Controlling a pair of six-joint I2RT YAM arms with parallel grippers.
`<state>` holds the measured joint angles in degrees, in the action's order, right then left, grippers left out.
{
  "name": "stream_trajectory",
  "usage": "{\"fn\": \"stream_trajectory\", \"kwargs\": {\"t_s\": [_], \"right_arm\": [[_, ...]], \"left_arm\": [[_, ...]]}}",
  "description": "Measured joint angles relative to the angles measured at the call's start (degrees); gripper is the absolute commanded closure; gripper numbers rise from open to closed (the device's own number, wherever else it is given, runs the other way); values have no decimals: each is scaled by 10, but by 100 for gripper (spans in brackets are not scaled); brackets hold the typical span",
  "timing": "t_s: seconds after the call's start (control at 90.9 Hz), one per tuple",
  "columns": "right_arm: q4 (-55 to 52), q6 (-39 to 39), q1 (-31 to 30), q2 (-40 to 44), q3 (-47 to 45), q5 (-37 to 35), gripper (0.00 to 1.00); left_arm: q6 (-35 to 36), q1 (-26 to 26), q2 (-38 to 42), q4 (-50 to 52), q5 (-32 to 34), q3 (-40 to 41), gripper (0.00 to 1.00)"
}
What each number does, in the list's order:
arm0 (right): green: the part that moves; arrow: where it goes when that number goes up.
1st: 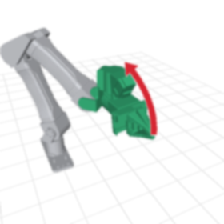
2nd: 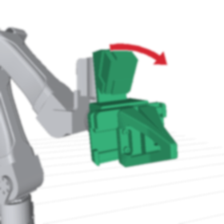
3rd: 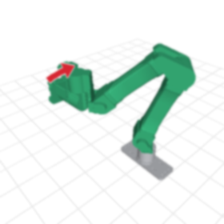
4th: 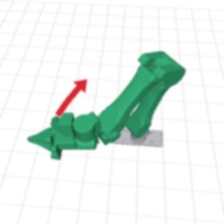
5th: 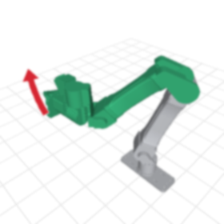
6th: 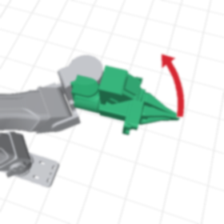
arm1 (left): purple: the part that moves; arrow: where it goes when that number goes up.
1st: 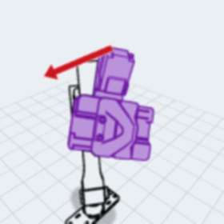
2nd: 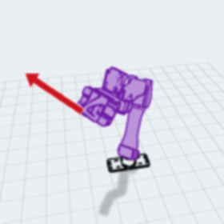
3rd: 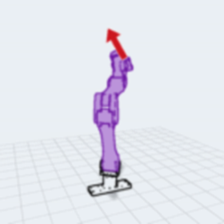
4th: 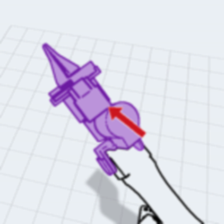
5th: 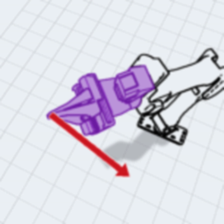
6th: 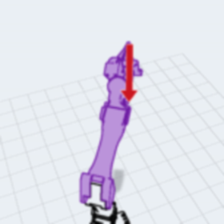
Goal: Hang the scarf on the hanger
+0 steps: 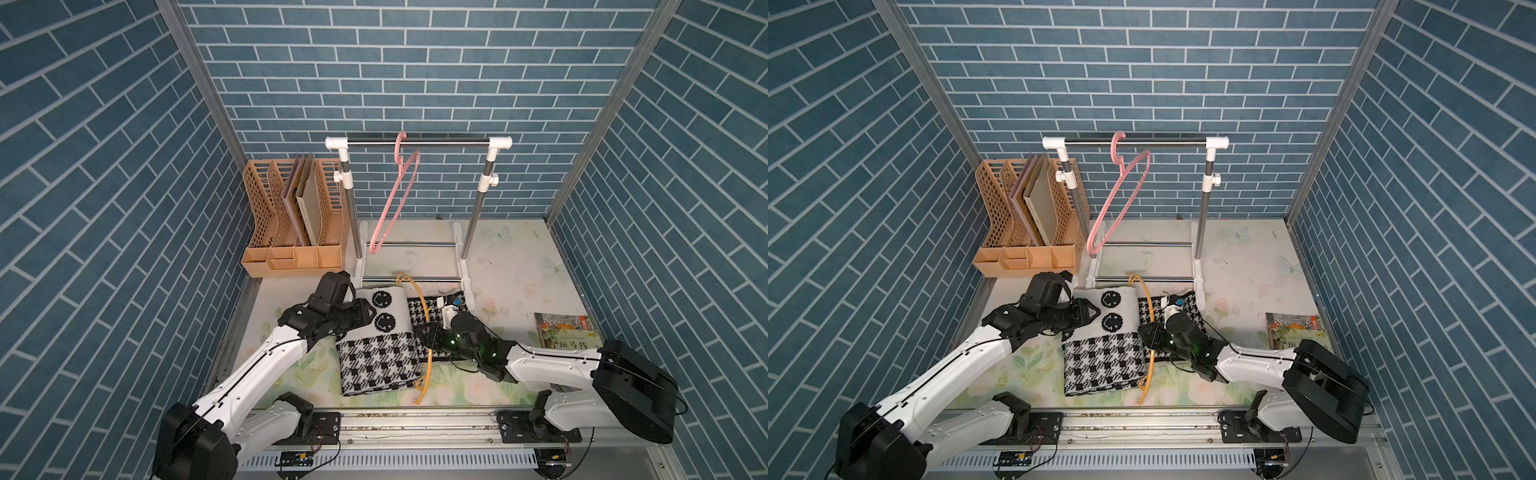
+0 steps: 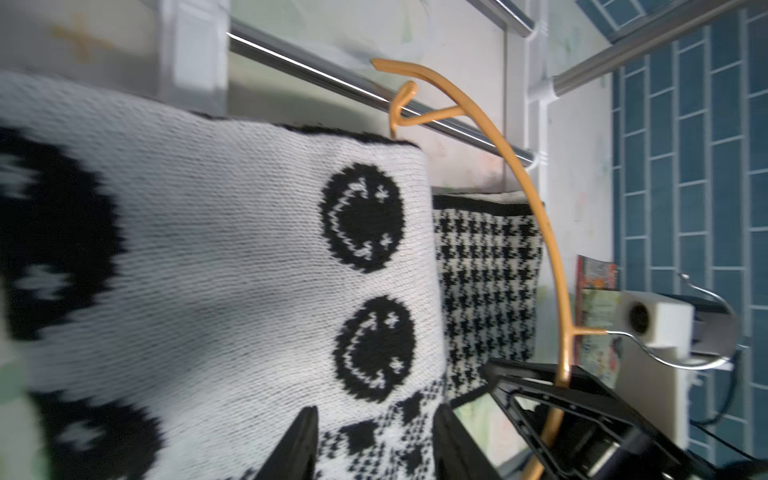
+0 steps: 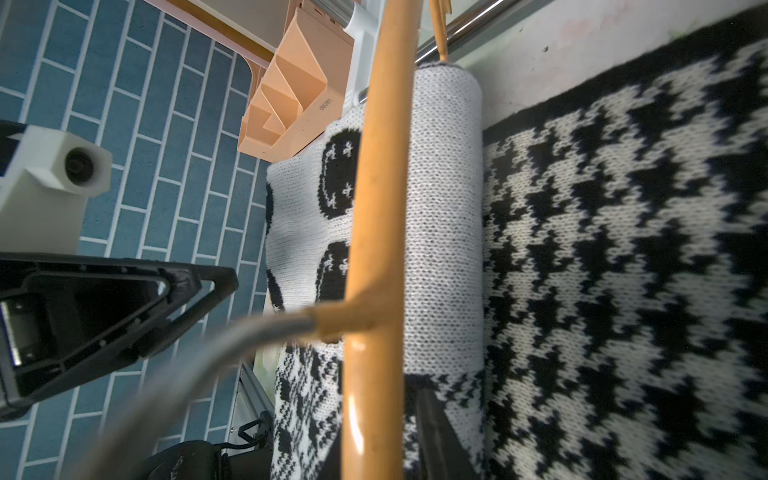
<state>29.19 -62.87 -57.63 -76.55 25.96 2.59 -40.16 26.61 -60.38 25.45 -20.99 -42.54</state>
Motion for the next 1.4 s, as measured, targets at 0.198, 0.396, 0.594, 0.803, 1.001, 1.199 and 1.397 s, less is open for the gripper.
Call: {"fn": "stream_trajectory", "kwargs": {"t_s": [0.198, 0.396, 0.594, 0.803, 1.001, 1.199, 1.397], "right_arm": [[4, 1, 0, 13, -6, -1, 85], [12, 2, 0, 14, -10, 1, 88], [20, 2, 0, 11, -12, 2, 91], [23, 2, 0, 9, -12, 3, 92], [23, 2, 0, 9, -12, 5, 92], [26, 2, 0, 6, -12, 9, 92], [28, 2, 2, 9, -19, 11, 93]], "left_arm": [[-53, 39, 16, -128, -97, 87, 67], [-80, 136, 11, -200, -116, 97, 74], [-89, 169, -20, -247, -118, 130, 80], [-92, 174, -49, -265, -125, 209, 83], [-93, 181, -40, -285, -136, 234, 80], [-89, 182, -38, -275, -134, 226, 78], [-85, 183, -27, -263, -149, 162, 79]]}}
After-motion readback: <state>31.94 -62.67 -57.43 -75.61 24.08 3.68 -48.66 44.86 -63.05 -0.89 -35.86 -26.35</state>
